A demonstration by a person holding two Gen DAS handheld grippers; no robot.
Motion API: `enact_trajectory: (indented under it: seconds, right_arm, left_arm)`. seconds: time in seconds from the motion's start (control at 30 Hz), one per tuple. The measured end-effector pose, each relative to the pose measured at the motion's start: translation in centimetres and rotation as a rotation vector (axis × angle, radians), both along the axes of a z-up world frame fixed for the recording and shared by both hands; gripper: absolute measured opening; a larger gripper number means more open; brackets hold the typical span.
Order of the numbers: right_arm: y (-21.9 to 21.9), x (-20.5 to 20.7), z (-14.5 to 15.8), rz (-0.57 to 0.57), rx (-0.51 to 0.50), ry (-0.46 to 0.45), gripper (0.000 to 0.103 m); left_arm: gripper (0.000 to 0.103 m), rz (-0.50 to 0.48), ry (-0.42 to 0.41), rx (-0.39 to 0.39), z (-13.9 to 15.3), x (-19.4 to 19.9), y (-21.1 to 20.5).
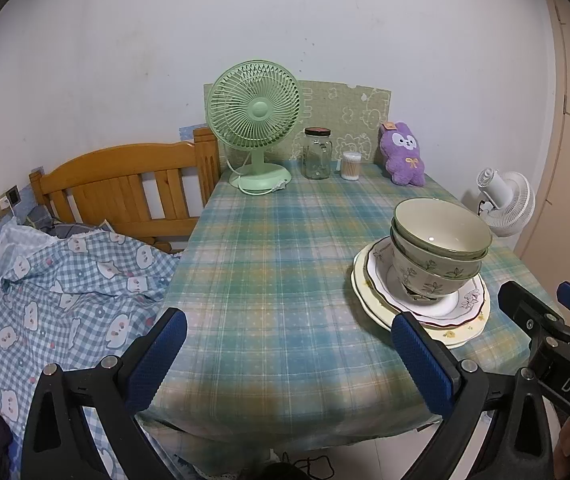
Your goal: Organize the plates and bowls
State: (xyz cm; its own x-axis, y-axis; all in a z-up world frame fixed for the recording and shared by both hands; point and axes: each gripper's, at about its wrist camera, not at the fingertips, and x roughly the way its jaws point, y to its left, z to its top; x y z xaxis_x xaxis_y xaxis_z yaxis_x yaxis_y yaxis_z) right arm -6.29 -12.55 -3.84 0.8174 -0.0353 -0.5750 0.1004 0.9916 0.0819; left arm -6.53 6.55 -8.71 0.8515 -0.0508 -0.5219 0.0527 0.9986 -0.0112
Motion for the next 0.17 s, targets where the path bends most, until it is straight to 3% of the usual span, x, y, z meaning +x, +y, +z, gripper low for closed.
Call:
enact_trajectory:
  seconds: [0.17]
  right_arm:
    - [0.06, 0.14, 0.02, -0.009, 0.003, 0.006, 0.094]
  left_arm:
    - [0.103, -0.008, 0.005, -0.003, -0.08, 0.0, -0.17]
